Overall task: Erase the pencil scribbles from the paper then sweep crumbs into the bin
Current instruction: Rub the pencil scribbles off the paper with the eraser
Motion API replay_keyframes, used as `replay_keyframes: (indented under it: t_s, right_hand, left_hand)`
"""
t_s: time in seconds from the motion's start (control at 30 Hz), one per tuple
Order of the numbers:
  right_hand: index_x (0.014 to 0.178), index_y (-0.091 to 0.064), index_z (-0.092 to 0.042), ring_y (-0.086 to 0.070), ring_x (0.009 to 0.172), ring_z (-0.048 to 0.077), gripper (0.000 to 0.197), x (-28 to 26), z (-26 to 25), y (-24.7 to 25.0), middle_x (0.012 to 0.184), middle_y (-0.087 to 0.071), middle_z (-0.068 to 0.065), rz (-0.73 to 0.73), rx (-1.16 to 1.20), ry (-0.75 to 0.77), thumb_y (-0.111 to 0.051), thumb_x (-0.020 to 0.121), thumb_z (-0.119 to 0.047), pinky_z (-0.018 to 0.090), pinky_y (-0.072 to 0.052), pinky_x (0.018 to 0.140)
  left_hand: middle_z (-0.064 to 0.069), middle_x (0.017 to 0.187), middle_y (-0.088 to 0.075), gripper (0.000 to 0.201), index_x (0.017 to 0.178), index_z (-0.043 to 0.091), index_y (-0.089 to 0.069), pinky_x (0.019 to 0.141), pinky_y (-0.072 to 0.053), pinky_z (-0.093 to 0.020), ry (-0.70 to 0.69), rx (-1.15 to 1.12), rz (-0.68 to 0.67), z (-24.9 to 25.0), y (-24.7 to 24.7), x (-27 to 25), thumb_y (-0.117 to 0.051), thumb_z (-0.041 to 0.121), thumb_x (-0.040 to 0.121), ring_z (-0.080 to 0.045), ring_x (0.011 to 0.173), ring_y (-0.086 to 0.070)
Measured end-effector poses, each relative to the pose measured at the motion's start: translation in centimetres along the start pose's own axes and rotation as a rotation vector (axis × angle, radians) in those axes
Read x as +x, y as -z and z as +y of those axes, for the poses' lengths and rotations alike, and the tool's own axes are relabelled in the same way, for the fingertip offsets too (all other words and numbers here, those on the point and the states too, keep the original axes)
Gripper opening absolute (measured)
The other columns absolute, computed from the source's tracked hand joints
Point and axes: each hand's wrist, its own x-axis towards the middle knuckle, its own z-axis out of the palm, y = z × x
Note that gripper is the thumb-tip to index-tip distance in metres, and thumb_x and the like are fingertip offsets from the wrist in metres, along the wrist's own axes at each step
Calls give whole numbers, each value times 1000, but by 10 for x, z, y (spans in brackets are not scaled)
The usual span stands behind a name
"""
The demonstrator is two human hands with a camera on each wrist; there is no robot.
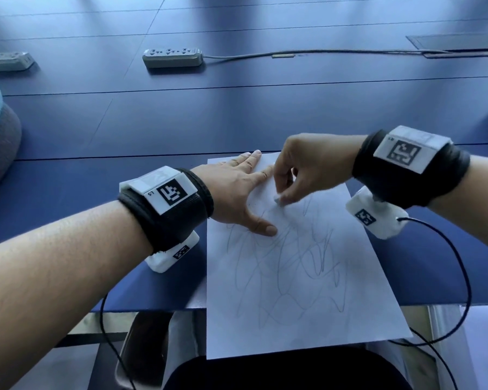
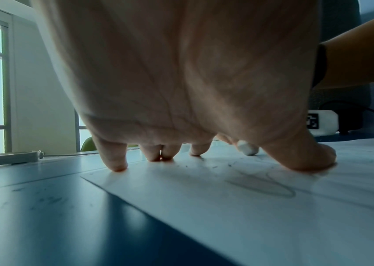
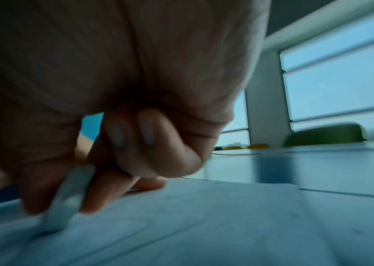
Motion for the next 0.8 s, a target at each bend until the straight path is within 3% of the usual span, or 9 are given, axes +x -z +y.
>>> replay_keyframes:
  t_s: [0.1,0.17,0.3,0.37,0.47,0.57,0.63,0.7,0.8]
  right_hand:
    - [69,-74,-23,-56,58,9,15,3,14,13,62,-66,-8,105,-15,-82,-79,76,-35,23,-47,58]
    - [62,-69,-23,-56,56,11,17,5,12,10,61,-65,-5,157,-46,-68,-77,76,-29,24,-48,58]
    - [64,-71,-23,-52,51,6,13,1,-10,-4,63,-66,-4,43,-58,38,-77,74,-28,26,-48,57]
    - [66,-72,-26,-54,53,4,13,4,1,7,68,-69,-6,79,-60,-23,-77,76,-32,25,-48,59]
    - [62,-67,-25,-57,58,10,16,5,7,8,64,-66,-6,179,-63,-52,-77,75,-29,26,-50,60]
    - [63,-69,-22,-53,52,7,15,-1,-9,-6,59,-62,-6,77,-72,36,-76,73,-29,26,-49,57]
    - [68,-73,-23,-54,55,7,14,-1,-2,2,62,-65,-7,20,-50,-2,-77,75,-34,26,-48,58]
    - [70,-75,-23,-57,60,9,15,1,14,15,64,-67,-7,84,-33,-79,-78,76,-37,26,-48,61]
    - [67,-74,-22,-53,52,3,15,2,21,15,58,-65,-9,102,8,-86,-79,74,-34,22,-46,57]
  left_hand:
    - [0,164,19,125,156,35,11,119,-11,-34,9,-1,6,3,2,1,-54,88,64,-12,151,13]
    - [0,165,18,125,156,35,9,120,-13,-36,12,6,8,3,2,2,-55,88,63,-13,151,11]
    - [-2,165,16,123,157,37,0,118,-21,-43,-9,12,11,1,1,4,-52,92,59,-13,152,10]
    - [-1,165,17,125,157,37,5,120,-18,-43,13,18,-2,3,2,3,-54,90,60,-13,152,11]
    - [0,165,17,126,156,37,9,121,-17,-43,25,22,-5,4,3,3,-56,88,61,-12,151,11]
    - [-3,165,16,125,157,35,1,121,-20,-45,15,16,-4,3,3,5,-57,88,60,-13,152,11]
    - [-5,165,16,126,157,36,4,121,-20,-45,20,26,-20,5,4,5,-58,88,60,-15,152,9]
    - [-5,165,16,127,156,37,9,121,-19,-43,31,38,-29,8,7,4,-59,86,61,-16,152,7]
    - [-7,165,16,126,155,39,11,121,-21,-42,36,39,-32,10,8,5,-60,85,61,-18,153,6]
